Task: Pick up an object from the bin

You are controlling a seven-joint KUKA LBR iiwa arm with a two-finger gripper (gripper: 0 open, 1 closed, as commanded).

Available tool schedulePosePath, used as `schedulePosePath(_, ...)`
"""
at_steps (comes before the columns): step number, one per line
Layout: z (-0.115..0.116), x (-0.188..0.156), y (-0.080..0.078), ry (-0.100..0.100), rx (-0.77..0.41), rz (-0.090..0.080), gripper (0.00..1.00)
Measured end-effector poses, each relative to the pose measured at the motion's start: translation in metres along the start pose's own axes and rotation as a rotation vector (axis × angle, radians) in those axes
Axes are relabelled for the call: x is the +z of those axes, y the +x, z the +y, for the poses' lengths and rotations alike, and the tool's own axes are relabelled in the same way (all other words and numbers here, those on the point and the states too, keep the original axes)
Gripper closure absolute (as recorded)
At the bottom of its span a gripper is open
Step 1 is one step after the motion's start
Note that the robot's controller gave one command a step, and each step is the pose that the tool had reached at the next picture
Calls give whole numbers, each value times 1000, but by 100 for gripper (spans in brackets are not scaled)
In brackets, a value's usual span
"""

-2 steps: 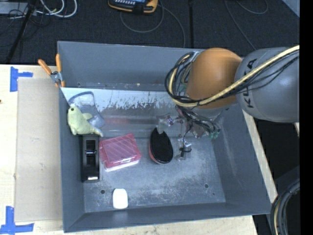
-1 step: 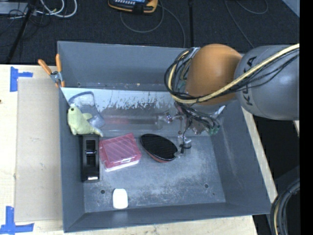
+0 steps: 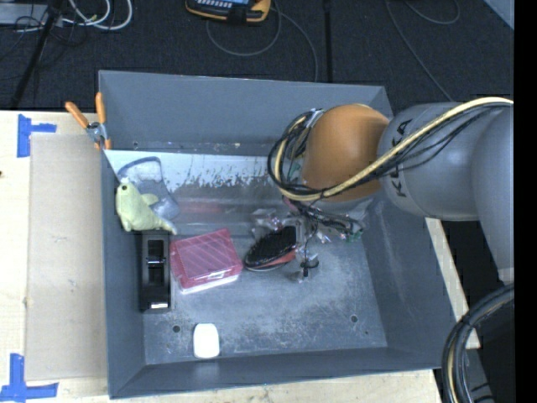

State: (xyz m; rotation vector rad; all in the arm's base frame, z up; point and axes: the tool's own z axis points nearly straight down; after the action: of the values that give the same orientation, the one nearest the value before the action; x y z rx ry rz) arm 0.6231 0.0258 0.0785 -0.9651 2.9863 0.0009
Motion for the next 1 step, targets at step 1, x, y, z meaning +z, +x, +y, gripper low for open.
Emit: schedulePosePath(1, 0, 22, 1, 2, 19, 2, 100)
